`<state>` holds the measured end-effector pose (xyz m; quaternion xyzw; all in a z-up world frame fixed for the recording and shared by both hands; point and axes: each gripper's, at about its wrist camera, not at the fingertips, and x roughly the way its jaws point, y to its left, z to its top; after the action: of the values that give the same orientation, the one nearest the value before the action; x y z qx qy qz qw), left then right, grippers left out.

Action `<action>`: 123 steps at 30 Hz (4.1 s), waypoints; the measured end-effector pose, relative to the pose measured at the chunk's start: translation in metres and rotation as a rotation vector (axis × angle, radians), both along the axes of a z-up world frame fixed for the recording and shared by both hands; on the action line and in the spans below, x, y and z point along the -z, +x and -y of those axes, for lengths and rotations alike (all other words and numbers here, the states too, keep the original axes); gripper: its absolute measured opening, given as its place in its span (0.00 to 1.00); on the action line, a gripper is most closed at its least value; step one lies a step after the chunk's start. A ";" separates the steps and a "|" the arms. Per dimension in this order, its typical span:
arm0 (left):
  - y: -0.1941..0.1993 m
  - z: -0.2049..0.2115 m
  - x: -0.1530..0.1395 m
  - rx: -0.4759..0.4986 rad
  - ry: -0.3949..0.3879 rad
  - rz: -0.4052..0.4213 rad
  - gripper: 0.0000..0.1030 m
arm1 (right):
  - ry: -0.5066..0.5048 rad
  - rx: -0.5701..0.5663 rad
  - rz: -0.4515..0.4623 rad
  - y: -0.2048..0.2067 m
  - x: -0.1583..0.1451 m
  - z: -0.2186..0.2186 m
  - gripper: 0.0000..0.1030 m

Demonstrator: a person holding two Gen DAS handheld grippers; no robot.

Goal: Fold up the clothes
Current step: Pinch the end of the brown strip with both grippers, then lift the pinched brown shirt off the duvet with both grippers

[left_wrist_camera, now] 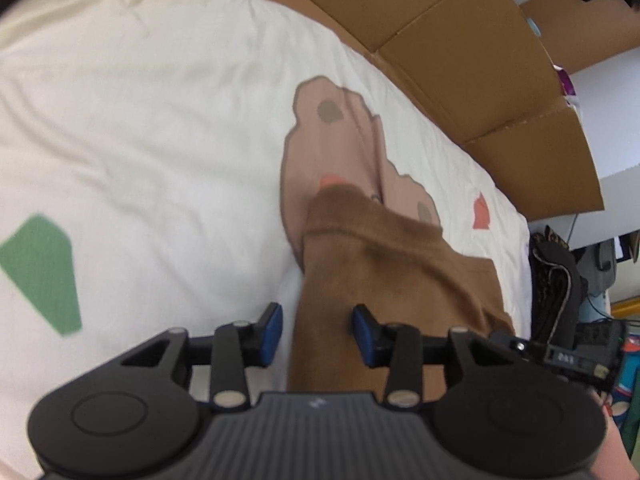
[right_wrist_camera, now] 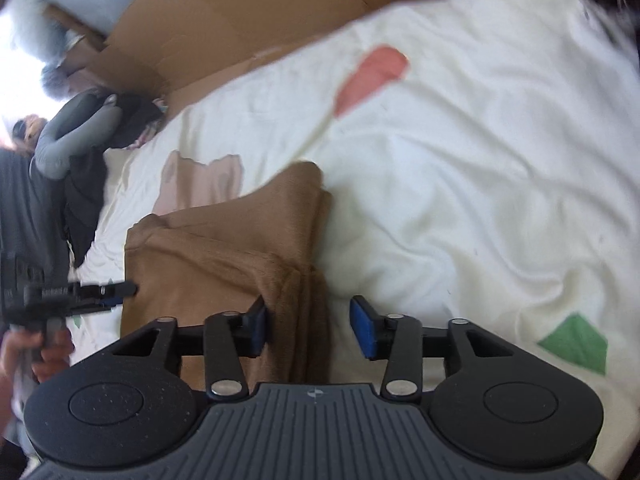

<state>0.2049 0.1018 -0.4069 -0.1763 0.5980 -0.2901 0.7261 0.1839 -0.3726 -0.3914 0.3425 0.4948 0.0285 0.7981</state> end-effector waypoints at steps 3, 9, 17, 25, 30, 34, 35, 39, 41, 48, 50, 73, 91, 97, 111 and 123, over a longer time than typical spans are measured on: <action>-0.001 0.000 0.002 0.007 -0.008 -0.014 0.40 | 0.094 0.032 -0.017 0.002 0.011 0.007 0.49; 0.002 0.004 0.005 0.019 -0.023 -0.032 0.40 | 0.180 0.021 -0.032 0.015 0.019 0.012 0.49; 0.001 0.006 0.010 0.021 -0.063 -0.064 0.40 | 0.216 -0.017 -0.003 0.025 0.023 0.011 0.49; 0.007 0.007 0.021 -0.025 -0.156 -0.084 0.40 | 0.164 -0.079 0.041 0.028 0.018 0.004 0.44; 0.005 0.008 0.018 0.000 -0.174 -0.081 0.40 | 0.182 -0.074 0.050 0.026 0.021 0.008 0.29; 0.002 0.010 0.017 0.029 -0.190 -0.072 0.40 | 0.203 -0.085 0.055 0.024 0.023 0.008 0.28; 0.001 0.011 0.016 0.034 -0.185 -0.067 0.40 | 0.206 -0.089 0.055 0.023 0.023 0.008 0.29; 0.004 0.013 0.018 0.040 -0.188 -0.058 0.40 | 0.194 -0.090 0.048 0.027 0.025 0.005 0.37; 0.006 0.014 0.020 0.037 -0.191 -0.057 0.34 | 0.197 -0.084 0.051 0.028 0.025 0.003 0.38; 0.005 0.015 0.010 0.025 -0.145 -0.021 0.10 | 0.134 -0.086 0.070 0.028 0.014 -0.007 0.16; 0.003 0.016 0.003 0.029 -0.133 -0.001 0.08 | 0.117 -0.082 0.082 0.026 0.007 -0.011 0.16; -0.051 0.026 -0.087 0.029 -0.047 0.177 0.06 | -0.134 -0.002 0.159 -0.012 -0.091 -0.067 0.14; -0.086 0.022 -0.153 0.034 -0.032 0.251 0.05 | -0.197 0.031 0.196 -0.041 -0.165 -0.089 0.14; -0.089 0.023 -0.189 0.028 -0.048 0.290 0.05 | -0.217 0.051 0.246 -0.044 -0.206 -0.092 0.14; -0.105 0.027 -0.311 0.014 -0.087 0.426 0.05 | -0.287 0.099 0.399 -0.059 -0.329 -0.096 0.14; -0.145 0.028 -0.403 0.033 -0.095 0.520 0.05 | -0.300 0.147 0.505 -0.101 -0.408 -0.102 0.14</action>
<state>0.0604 0.0734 -0.0036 -0.1198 0.3800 -0.3652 0.8414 0.0834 -0.2709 0.0162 0.2377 0.2532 -0.0187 0.9376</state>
